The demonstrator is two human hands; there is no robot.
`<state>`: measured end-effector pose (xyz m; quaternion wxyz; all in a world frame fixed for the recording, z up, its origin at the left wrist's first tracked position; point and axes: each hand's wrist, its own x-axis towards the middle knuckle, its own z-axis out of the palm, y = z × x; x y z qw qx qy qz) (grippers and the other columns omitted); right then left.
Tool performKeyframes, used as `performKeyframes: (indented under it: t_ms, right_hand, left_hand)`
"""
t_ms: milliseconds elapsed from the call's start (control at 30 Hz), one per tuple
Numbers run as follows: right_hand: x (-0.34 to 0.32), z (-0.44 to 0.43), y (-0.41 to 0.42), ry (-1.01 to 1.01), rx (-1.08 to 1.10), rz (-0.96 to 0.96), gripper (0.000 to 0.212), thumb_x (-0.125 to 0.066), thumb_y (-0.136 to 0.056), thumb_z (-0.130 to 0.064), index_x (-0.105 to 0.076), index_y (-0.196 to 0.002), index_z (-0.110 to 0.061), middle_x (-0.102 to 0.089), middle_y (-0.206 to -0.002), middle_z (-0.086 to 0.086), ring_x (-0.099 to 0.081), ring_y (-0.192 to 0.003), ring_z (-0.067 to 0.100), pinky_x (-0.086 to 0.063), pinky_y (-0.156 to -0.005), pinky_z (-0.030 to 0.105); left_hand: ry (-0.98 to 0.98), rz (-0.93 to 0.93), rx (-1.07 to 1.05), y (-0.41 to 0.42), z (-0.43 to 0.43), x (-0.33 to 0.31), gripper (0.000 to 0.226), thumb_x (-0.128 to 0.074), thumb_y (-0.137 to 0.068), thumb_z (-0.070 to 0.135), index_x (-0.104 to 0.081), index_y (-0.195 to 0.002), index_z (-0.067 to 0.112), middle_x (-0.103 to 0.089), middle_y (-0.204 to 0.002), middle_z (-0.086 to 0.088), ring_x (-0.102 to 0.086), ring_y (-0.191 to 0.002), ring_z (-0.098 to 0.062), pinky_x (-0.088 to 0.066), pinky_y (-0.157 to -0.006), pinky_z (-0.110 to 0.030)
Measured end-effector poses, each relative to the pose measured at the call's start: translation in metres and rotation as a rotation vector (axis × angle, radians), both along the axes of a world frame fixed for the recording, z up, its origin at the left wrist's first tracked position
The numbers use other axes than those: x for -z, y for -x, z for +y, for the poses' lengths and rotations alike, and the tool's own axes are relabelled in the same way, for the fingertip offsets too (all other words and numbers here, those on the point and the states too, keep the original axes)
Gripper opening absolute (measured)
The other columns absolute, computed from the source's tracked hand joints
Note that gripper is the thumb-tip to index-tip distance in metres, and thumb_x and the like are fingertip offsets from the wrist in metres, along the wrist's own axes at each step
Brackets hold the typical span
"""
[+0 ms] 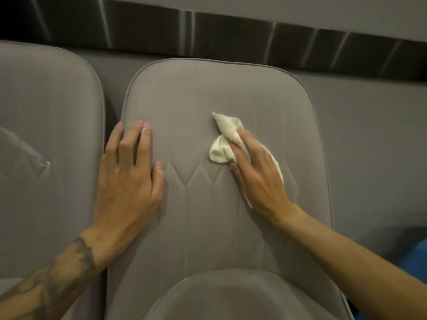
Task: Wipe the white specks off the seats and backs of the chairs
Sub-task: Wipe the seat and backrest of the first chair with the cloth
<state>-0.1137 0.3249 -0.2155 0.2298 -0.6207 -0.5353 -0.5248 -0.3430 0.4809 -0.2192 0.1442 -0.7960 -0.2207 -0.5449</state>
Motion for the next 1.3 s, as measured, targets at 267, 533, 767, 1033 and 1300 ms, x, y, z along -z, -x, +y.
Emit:
performKeyframes:
  t_ms: [267,533,767,1033,1300]
  right_hand:
    - [-0.119,0.050,0.002,-0.244,0.038,0.151,0.040,-0.051,-0.102,-0.018,-0.051,-0.142,-0.012,-0.040,-0.154,0.012,-0.047,-0.132,0.029,-0.043,-0.106,0.038]
    - [0.019,0.024,0.018,0.046,-0.115,-0.102,0.043,-0.048,-0.107,-0.019,-0.044,-0.150,-0.015,-0.035,-0.159,0.009,-0.035,-0.147,0.022,-0.033,-0.118,0.036]
    - [-0.138,0.066,0.004,-0.297,-0.060,0.203,0.041,-0.047,-0.101,-0.018,-0.052,-0.141,-0.010,-0.044,-0.149,0.016,-0.050,-0.129,0.033,-0.047,-0.104,0.044]
    - [0.073,0.022,0.030,0.179,-0.275,0.007,0.044,-0.046,-0.108,-0.031,-0.042,-0.151,-0.027,-0.034,-0.160,-0.006,-0.031,-0.148,0.013,-0.032,-0.119,0.038]
    - [-0.024,0.038,0.021,-0.131,-0.176,0.160,0.043,-0.047,-0.106,-0.019,-0.045,-0.148,-0.026,-0.039,-0.157,-0.003,-0.038,-0.144,0.015,-0.038,-0.114,0.030]
  left_hand:
    - [-0.003,0.000,-0.003,0.000,-0.001,-0.001,0.064,-0.046,-0.101,0.026,-0.031,-0.157,-0.001,-0.031,-0.159,-0.021,-0.022,-0.153,-0.043,-0.025,-0.126,-0.052]
    - [-0.003,0.004,0.003,-0.001,0.002,0.002,0.065,-0.046,-0.101,0.026,-0.029,-0.159,0.002,-0.030,-0.160,-0.019,-0.021,-0.154,-0.042,-0.023,-0.127,-0.049]
    - [-0.008,0.020,-0.007,0.000,0.001,0.000,0.064,-0.045,-0.101,0.025,-0.029,-0.158,0.000,-0.029,-0.160,-0.021,-0.021,-0.154,-0.044,-0.023,-0.127,-0.052]
    - [0.011,0.003,-0.001,-0.002,-0.001,0.001,0.065,-0.045,-0.101,0.026,-0.028,-0.159,0.002,-0.029,-0.160,-0.019,-0.019,-0.155,-0.041,-0.021,-0.127,-0.046]
    - [-0.009,0.015,-0.028,0.001,-0.002,-0.002,0.064,-0.045,-0.101,0.025,-0.029,-0.158,0.001,-0.031,-0.159,-0.021,-0.021,-0.153,-0.044,-0.018,-0.129,-0.045]
